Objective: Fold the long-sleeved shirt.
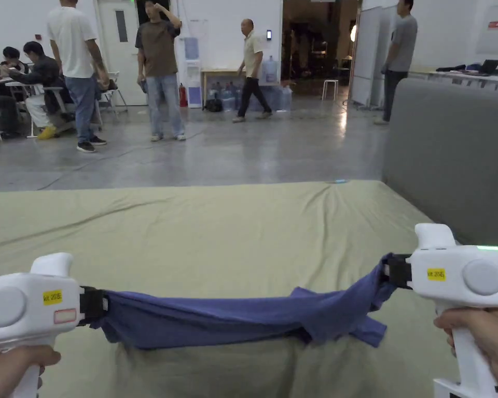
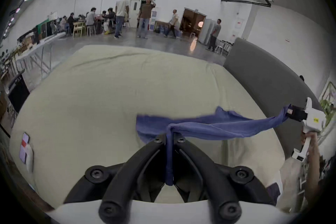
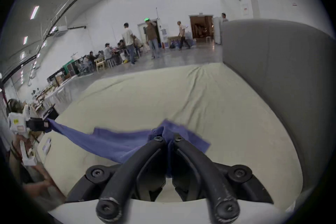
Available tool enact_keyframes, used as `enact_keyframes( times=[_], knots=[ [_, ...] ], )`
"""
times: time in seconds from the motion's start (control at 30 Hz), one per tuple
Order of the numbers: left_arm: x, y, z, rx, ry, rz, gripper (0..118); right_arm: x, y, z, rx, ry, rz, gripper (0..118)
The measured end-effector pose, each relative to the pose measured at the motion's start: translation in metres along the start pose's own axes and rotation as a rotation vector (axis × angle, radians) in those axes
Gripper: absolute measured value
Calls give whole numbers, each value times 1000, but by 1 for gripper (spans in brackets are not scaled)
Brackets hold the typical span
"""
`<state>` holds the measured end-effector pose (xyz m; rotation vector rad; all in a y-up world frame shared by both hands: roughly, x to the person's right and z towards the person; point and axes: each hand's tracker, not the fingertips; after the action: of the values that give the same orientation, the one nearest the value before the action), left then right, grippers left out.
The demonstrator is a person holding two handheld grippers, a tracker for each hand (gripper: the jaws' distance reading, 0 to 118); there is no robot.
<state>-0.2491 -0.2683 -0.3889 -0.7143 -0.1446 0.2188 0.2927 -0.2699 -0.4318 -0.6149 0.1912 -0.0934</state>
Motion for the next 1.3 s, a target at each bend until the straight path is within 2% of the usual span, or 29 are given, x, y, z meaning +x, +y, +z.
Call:
enact_keyframes(
  times=[0.13, 0.23, 0.3, 0.4, 0.47, 0.53, 0.63, 0.67, 0.7, 0.73, 0.77, 0.8, 0.9, 0.93, 0.97, 1.0, 1.03, 1.1, 1.3],
  knots=[
    [-4, -80, 11, -134, 43, -88, 0, 9, -80, 13, -156, -26, 76, 0],
    [-9, -134, 9, -276, 60, -85, 0, 8, -133, 20, -284, 3, 112, 0],
    [-10, -165, 7, -348, 96, -110, 0, 5, -162, 20, -390, -10, 179, 0],
    [-8, -194, 9, -397, 113, -152, 0, 1, -193, 17, -523, -21, 270, 0],
    [-7, -202, 12, -425, 115, -168, 0, -1, -205, 18, -603, -35, 297, 0],
    [-6, -209, 18, -429, 113, -176, 0, -2, -214, 19, -664, -1, 333, 0],
    [-11, -211, 19, -440, 88, -159, 0, -3, -217, 24, -630, -13, 339, 3],
    [-9, -211, 25, -432, 69, -133, 6, -3, -214, 26, -607, -26, 325, 13],
    [-9, -207, 28, -415, 42, -111, 27, -2, -208, 31, -558, -36, 303, 40],
    [-9, -204, 30, -407, 36, -103, 81, -1, -204, 35, -543, -45, 288, 89],
    [-7, -200, 35, -407, 28, -109, 109, 0, -198, 38, -527, -59, 279, 109],
    [-4, -195, 41, -391, 24, -119, 118, 1, -190, 44, -495, -57, 276, 111],
    [1, -169, 52, -298, 19, -121, 116, 5, -162, 59, -389, -72, 211, 108],
    [6, -162, 57, -287, 31, -110, 105, 6, -153, 60, -365, -87, 168, 94],
    [8, -152, 58, -258, 42, -94, 71, 7, -143, 60, -345, -106, 130, 67],
    [10, -144, 58, -219, 32, -103, 18, 8, -135, 60, -324, -102, 101, 21],
    [12, -137, 55, -198, 36, -112, 0, 9, -130, 56, -307, -95, 81, 0],
    [13, -128, 43, -186, 81, -117, 0, 14, -123, 50, -294, -106, 23, 0],
    [1, -85, -21, -190, 56, -88, 0, 21, -113, 15, -326, -87, 50, 0]
  ],
)
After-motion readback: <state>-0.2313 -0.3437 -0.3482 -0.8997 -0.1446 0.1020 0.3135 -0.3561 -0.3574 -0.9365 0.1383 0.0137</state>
